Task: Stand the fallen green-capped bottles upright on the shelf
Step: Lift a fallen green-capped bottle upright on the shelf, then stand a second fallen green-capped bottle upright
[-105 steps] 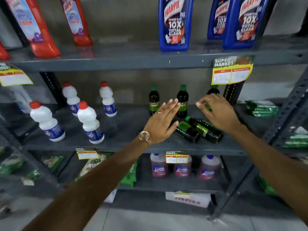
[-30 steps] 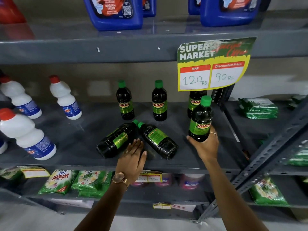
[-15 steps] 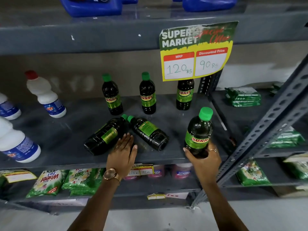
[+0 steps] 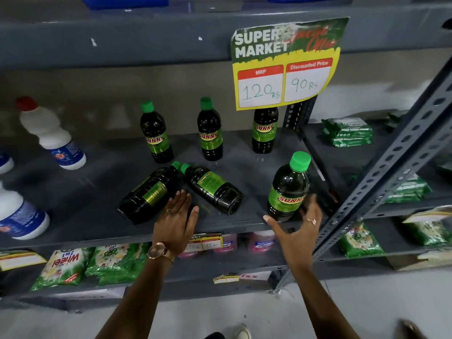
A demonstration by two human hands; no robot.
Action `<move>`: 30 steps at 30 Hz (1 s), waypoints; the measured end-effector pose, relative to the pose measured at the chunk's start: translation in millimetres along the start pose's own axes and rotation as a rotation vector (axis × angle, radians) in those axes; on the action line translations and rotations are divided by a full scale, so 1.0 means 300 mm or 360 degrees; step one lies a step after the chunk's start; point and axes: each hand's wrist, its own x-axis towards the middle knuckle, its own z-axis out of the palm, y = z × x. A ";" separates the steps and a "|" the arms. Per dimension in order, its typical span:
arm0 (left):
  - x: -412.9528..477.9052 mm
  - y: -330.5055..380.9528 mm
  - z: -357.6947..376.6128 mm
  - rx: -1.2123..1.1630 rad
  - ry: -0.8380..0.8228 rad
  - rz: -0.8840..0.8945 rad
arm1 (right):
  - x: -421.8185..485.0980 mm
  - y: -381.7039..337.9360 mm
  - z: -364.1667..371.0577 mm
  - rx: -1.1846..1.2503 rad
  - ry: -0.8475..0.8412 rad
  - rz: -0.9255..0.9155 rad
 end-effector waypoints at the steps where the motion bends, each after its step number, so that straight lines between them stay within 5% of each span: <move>1: -0.007 0.001 -0.012 -0.0063 -0.0023 -0.0015 | -0.028 -0.009 -0.007 0.0035 0.0078 -0.0045; 3: -0.034 0.002 -0.050 -0.0154 -0.0026 0.0011 | -0.112 -0.040 -0.022 -0.0066 0.0130 -0.0347; 7: -0.072 -0.059 -0.188 -0.0068 0.0184 0.0351 | -0.206 -0.195 0.035 -0.0179 -0.0402 -0.0816; 12: -0.004 -0.298 -0.343 -0.0155 0.0381 0.0061 | 0.018 -0.420 0.280 -0.0806 -0.0815 -0.0526; 15: 0.021 -0.480 -0.345 -0.0205 0.0213 -0.0200 | 0.150 -0.449 0.415 -0.1306 -0.1253 -0.0165; 17: 0.029 -0.575 -0.324 -0.0164 0.0005 -0.0289 | 0.189 -0.444 0.471 -0.1289 -0.1378 -0.0010; 22: 0.034 -0.620 -0.252 0.0000 -0.0152 -0.0241 | 0.176 -0.398 0.488 -0.1060 -0.1305 0.0111; 30: 0.044 -0.605 -0.227 0.0133 -0.0171 -0.0092 | 0.103 -0.363 0.522 -0.0167 -0.0303 -0.0013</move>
